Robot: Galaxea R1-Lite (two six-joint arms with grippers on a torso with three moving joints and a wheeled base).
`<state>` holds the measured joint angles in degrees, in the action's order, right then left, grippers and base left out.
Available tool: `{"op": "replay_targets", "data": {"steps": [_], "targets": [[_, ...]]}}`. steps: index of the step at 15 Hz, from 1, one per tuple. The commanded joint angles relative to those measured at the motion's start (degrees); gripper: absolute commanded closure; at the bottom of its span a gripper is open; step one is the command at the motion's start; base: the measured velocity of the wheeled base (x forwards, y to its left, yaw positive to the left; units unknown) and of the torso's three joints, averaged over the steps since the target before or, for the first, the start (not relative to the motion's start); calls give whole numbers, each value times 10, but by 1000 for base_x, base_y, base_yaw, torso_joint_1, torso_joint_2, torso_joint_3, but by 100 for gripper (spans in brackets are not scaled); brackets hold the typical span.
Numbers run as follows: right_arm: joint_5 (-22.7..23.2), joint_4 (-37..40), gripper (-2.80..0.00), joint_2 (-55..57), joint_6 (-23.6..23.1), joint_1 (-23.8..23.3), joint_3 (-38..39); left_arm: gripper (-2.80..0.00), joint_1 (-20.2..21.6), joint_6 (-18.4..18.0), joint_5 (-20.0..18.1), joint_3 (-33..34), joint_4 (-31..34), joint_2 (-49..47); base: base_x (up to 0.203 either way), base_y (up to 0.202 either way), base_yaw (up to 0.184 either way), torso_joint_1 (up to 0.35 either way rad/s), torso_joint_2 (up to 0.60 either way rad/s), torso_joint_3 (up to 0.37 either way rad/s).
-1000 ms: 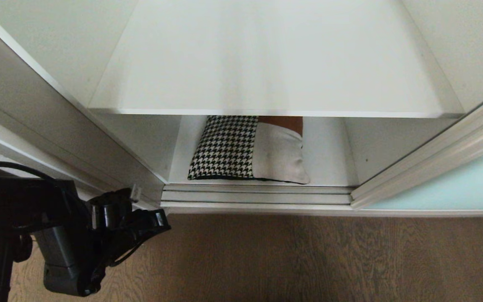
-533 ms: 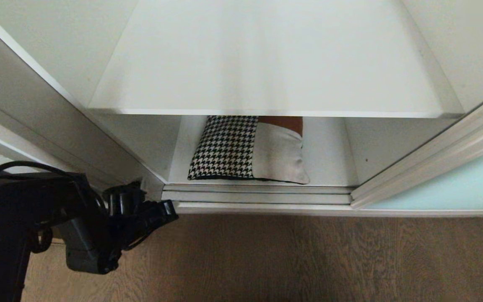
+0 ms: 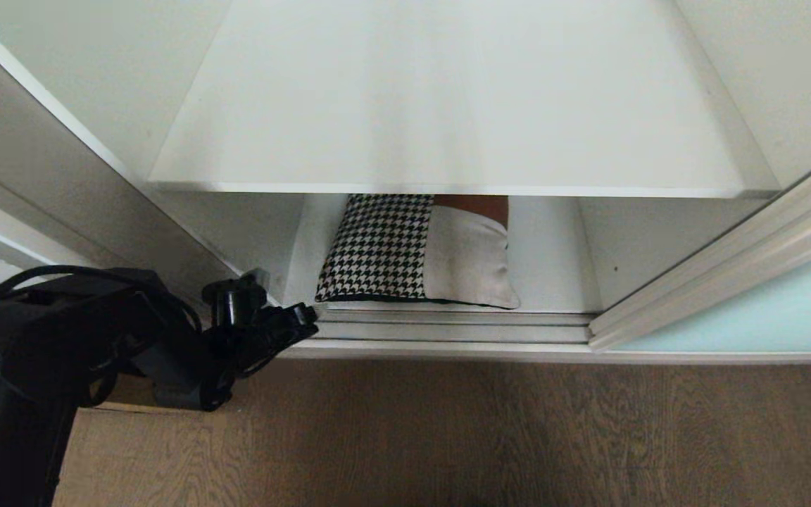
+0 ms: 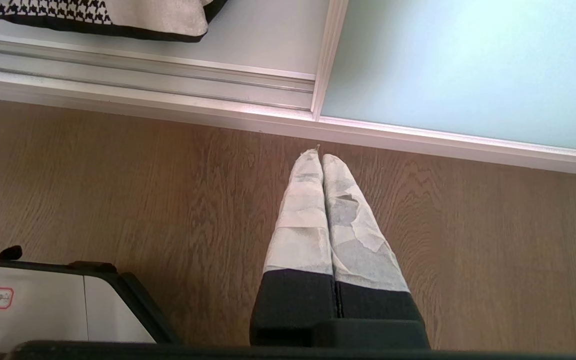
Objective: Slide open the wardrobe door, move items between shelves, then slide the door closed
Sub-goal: Place the pillow on the higher shelf
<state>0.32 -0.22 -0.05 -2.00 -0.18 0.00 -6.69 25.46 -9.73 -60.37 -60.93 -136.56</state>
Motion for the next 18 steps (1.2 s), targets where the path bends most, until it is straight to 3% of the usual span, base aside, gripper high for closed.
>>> {"op": "replay_targets", "data": {"steps": [1, 3, 9, 12, 15, 18], "targets": [[0, 0, 0, 0, 0, 0, 0, -280, -2, 8, -1, -48, 8, -16, 0, 0, 0, 0, 0, 0], [0, 0, 0, 0, 0, 0, 0, -280, -2, 11, -10, -85, 22, -25, 0, 0, 0, 0, 0, 0], [0, 0, 0, 0, 0, 0, 0, -280, -17, 23, -97, -168, 82, -62, 0, 0, 0, 0, 0, 0], [0, 0, 0, 0, 0, 0, 0, -280, -19, 19, -93, -233, 124, -101, 0, 0, 0, 0, 0, 0], [0, 0, 0, 0, 0, 0, 0, -280, -17, 11, -85, -249, 142, -104, 0, 0, 0, 0, 0, 0], [0, 0, 0, 0, 0, 0, 0, -280, -8, -29, -78, -283, 164, -108, 0, 0, 0, 0, 0, 0]]}}
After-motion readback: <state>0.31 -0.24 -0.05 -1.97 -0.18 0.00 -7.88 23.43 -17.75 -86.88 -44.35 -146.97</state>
